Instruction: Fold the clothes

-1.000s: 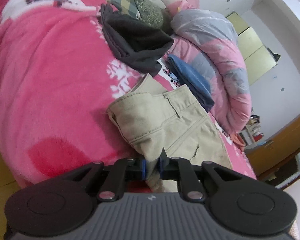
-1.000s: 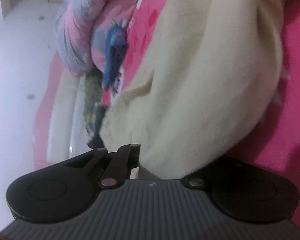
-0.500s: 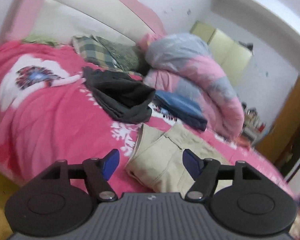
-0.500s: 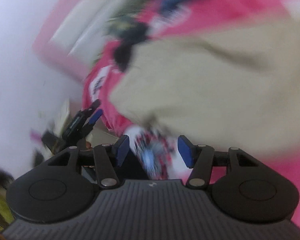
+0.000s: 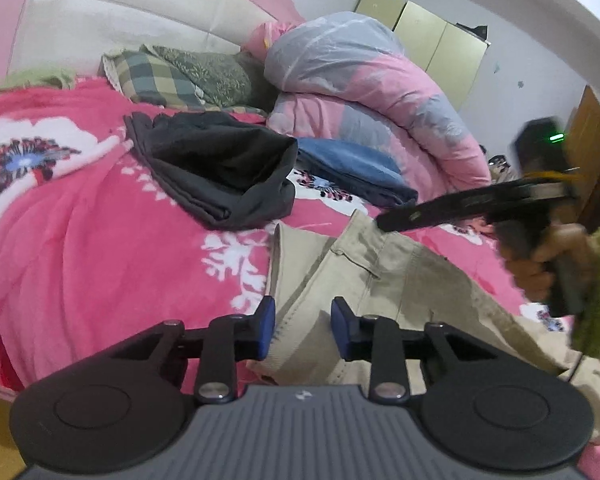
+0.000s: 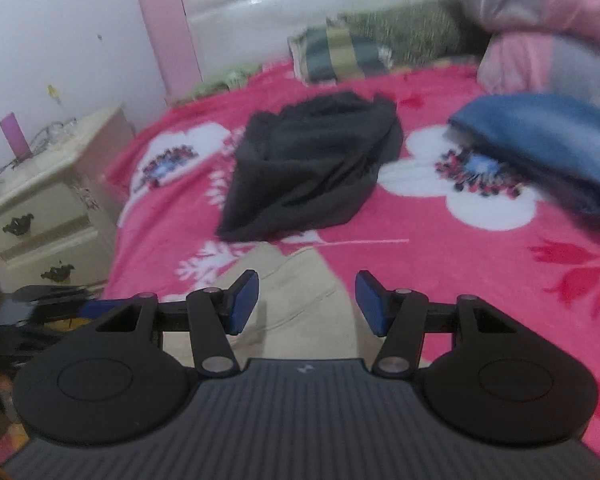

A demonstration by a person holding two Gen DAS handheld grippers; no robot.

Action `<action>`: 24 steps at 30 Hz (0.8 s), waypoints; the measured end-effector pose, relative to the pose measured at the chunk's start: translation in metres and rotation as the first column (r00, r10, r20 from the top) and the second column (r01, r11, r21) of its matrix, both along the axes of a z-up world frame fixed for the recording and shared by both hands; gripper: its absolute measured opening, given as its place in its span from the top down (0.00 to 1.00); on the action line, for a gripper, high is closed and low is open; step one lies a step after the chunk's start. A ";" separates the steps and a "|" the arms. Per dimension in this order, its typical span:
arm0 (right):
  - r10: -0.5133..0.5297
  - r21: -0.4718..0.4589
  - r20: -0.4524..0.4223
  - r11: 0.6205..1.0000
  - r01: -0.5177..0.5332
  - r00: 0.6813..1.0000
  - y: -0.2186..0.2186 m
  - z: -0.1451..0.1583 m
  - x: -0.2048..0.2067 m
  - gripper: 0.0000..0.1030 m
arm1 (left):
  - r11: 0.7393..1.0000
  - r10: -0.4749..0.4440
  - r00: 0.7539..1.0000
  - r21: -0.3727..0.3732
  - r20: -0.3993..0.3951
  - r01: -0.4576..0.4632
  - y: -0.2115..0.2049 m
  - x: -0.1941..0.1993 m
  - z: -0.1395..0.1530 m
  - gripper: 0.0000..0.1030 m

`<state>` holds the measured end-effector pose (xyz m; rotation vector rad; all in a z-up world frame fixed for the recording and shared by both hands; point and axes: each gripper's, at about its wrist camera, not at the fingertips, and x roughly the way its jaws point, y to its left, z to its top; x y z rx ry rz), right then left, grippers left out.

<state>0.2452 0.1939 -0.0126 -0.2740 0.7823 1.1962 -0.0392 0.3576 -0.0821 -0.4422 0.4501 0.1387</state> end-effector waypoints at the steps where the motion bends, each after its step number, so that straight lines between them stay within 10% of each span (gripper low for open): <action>1: 0.003 -0.024 -0.024 1.000 -0.003 1.000 0.006 -0.008 0.006 0.48 | 1.000 -0.006 1.000 -0.016 0.000 0.006 0.003 -0.001 -0.002 0.69; 8: 0.039 -0.028 -0.099 0.999 -0.042 0.994 0.006 -0.020 0.005 0.90 | 0.998 -0.045 0.998 -0.031 0.038 0.046 0.011 -0.002 -0.003 0.68; 16: 0.263 0.152 0.006 0.953 -0.260 0.965 -0.037 0.037 -0.043 0.91 | 0.980 -0.194 0.970 -0.011 0.143 0.197 0.018 0.015 0.008 0.38; 24: 0.326 0.208 0.043 0.922 -0.328 0.944 -0.048 0.064 -0.049 0.91 | 0.925 -0.338 0.937 -0.148 0.092 0.349 0.032 0.053 -0.009 0.63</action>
